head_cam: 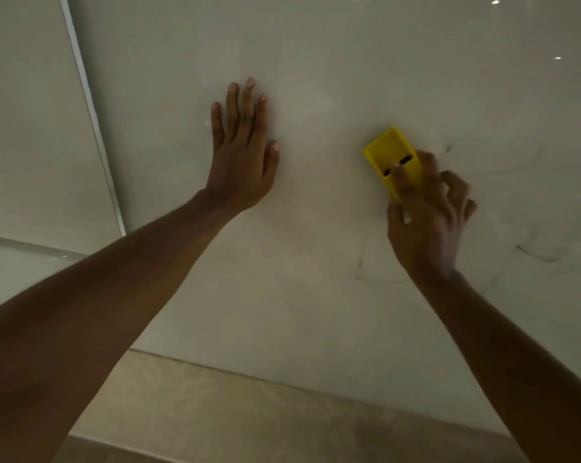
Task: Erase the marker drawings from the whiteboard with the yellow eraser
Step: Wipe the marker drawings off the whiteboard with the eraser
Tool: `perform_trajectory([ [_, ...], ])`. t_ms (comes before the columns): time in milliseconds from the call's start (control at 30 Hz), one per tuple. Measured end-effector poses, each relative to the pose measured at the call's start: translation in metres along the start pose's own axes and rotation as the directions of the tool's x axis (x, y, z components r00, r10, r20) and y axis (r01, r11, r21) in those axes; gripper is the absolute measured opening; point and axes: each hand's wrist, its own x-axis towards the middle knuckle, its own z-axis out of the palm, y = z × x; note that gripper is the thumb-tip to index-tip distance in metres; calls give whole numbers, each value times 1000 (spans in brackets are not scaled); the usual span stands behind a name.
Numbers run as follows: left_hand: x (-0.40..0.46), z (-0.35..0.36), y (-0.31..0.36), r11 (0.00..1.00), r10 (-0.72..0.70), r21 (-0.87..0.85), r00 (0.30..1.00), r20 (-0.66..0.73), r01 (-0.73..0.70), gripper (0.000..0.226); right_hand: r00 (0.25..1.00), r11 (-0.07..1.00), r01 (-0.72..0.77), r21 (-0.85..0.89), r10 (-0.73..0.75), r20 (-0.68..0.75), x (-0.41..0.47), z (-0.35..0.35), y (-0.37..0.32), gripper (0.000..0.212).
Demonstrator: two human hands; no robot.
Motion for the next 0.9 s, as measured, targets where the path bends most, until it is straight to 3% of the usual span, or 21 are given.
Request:
perform_trajectory([
  [33,1,2,3,1000,-13,-7,1000,-4,13,63,999,999,36,-3,-36,22,-16,5,1,49],
  [100,3,5,10,1000,-17,-12,1000,-7,17,64,952,963,265,54,-270,146,-71,23,5,46],
  [167,4,8,18,1000,-1,-25,1000,1,1,64,789,840,517,164,-542,291,-126,29,18,49],
  [233,4,11,26,999,16,-33,1000,7,-16,64,666,743,639,199,-664,339,-150,24,34,51],
  [300,6,14,35,999,31,-34,1000,3,-31,63,685,766,616,185,-636,355,-135,17,48,53],
  [367,10,15,45,998,35,-42,999,-6,-36,63,796,859,497,128,-509,327,-93,2,55,57],
  [467,15,20,59,999,20,-47,999,-37,-22,62,988,992,125,27,-127,89,-14,-30,83,59],
  [500,16,22,62,999,10,-46,999,-50,-13,61,1000,1000,18,7,-18,-3,2,-39,92,59],
  [567,16,25,68,999,-8,-44,998,-64,6,60,994,995,-99,-22,98,-46,3,-38,98,57],
  [600,17,27,71,999,-14,-44,998,-66,12,60,997,996,-78,-43,77,-20,-13,-29,95,55],
  [667,19,28,75,999,-22,-43,998,-67,19,60,983,991,135,-21,-131,128,-66,-12,86,51],
  [767,21,28,84,999,-10,-32,998,-59,8,61,767,840,520,153,-538,350,-152,-1,100,58],
  [833,22,28,88,1000,10,-11,998,-59,-11,61,686,782,598,175,-613,392,-169,-6,118,55],
  [900,24,28,94,1000,26,-1,997,-69,-26,61,732,819,552,158,-567,377,-145,-16,133,56],
])
